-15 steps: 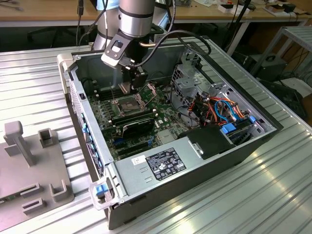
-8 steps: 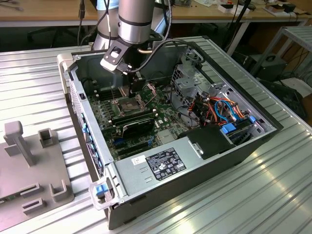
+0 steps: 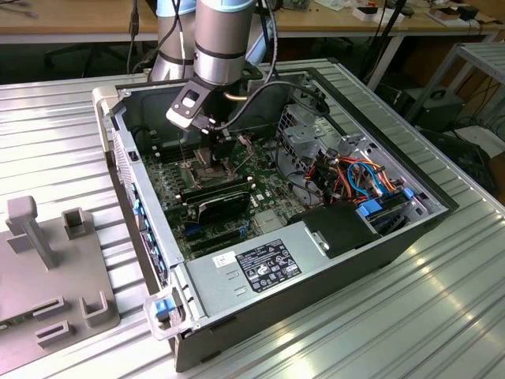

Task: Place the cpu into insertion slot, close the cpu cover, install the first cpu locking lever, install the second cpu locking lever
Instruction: 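Place the cpu into insertion slot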

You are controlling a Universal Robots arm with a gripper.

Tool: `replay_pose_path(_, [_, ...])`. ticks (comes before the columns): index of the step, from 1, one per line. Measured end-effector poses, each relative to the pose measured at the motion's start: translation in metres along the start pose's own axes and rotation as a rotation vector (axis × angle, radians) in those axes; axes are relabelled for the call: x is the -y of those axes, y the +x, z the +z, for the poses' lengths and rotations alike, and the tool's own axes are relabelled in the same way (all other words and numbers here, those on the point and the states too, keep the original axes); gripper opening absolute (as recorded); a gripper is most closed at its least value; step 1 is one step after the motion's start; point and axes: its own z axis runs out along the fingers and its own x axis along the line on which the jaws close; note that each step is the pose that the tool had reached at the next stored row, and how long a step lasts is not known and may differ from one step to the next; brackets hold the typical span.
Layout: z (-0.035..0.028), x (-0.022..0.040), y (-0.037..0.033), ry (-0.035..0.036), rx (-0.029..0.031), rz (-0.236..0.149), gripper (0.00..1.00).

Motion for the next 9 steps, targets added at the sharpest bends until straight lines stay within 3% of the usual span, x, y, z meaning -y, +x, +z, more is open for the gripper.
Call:
replay_pose_path(3, [0.001, -0.0001, -0.0043, -0.0001, -0.0002, 0.0, 0.54])
replay_pose_path(9, [0.0015, -0.0001, -0.0044, -0.0001, -0.0001, 0.0, 0.54])
